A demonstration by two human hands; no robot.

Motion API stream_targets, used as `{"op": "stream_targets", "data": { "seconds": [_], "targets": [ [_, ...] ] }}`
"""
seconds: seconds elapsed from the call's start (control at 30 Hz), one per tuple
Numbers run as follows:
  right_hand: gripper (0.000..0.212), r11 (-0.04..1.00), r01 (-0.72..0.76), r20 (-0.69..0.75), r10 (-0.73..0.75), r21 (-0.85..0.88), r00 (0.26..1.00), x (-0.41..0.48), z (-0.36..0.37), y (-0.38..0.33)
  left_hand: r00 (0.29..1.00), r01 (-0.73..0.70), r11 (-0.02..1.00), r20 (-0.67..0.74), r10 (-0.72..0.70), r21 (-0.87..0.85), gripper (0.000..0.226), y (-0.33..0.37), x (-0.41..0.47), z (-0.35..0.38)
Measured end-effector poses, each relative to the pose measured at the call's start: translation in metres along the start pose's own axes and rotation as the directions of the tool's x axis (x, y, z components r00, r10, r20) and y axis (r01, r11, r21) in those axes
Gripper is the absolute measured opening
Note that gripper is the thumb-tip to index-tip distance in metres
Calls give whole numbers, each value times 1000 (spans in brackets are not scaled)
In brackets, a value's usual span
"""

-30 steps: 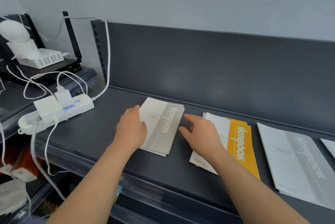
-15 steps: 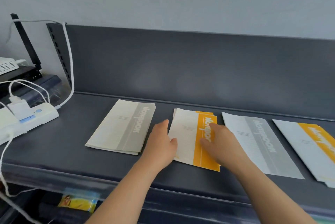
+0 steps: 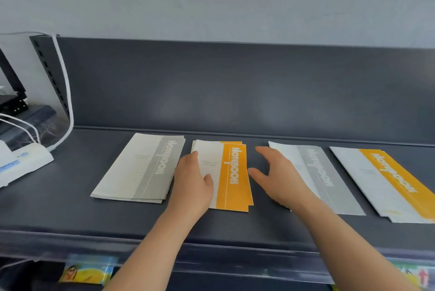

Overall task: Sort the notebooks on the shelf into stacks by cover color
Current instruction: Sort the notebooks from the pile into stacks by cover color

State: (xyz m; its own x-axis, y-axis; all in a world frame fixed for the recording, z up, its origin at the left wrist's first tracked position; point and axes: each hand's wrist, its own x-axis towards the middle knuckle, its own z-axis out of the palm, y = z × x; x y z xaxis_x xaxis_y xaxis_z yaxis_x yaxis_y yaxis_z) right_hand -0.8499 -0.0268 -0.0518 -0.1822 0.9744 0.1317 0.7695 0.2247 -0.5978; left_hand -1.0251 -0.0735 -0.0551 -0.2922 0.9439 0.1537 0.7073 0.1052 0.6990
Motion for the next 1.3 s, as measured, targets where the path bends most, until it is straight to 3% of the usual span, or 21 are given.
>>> {"op": "stream_targets", "data": {
  "seconds": [0.1,0.2,0.27,0.4,0.63,0.73,0.83,0.93,1.03,1.13,1.23,1.3],
  "targets": [
    [59,991,-92,-97,83,-93,992,-5,-30,32,998,-54,999,40,54,6,55,25,-4,15],
    [56,952,-275,-87,265,-136,960,-14,-55,65,984,-122,992,131,123,-13,48,49,-7,39],
    [46,923,-348,-52,344,-167,938,-19,-65,79,971,-114,992,206,123,-58,56,61,-10,58],
    [40,928,-330,-37,328,-172,944,-23,-72,89,958,-68,992,270,96,-111,65,78,-14,89],
    [45,980,-193,49,196,-49,979,-20,-74,91,985,-73,993,148,86,-94,34,87,-15,102],
    [51,994,-108,-34,107,-29,994,-22,-96,110,992,-83,995,88,87,-53,34,100,-18,103],
    [53,981,-163,-132,148,-108,980,-25,-133,147,996,-92,996,3,92,-2,50,127,-23,111],
    [50,939,-301,-174,272,-167,946,-31,-167,190,989,-127,991,69,129,-32,52,158,-31,135],
    [44,889,-431,-101,419,-154,902,-42,-184,220,974,-115,989,187,130,-89,54,184,-42,168],
    [8,901,-413,-91,403,-137,911,-48,-187,238,953,-108,988,270,134,-109,51,203,-51,196],
    [27,932,-350,-97,341,-94,935,-46,-183,247,949,-117,990,283,135,-80,43,210,-53,214],
    [17,948,-313,-72,309,-59,948,-42,-180,246,955,-118,991,266,131,-64,44,210,-53,219]
  ]
}}
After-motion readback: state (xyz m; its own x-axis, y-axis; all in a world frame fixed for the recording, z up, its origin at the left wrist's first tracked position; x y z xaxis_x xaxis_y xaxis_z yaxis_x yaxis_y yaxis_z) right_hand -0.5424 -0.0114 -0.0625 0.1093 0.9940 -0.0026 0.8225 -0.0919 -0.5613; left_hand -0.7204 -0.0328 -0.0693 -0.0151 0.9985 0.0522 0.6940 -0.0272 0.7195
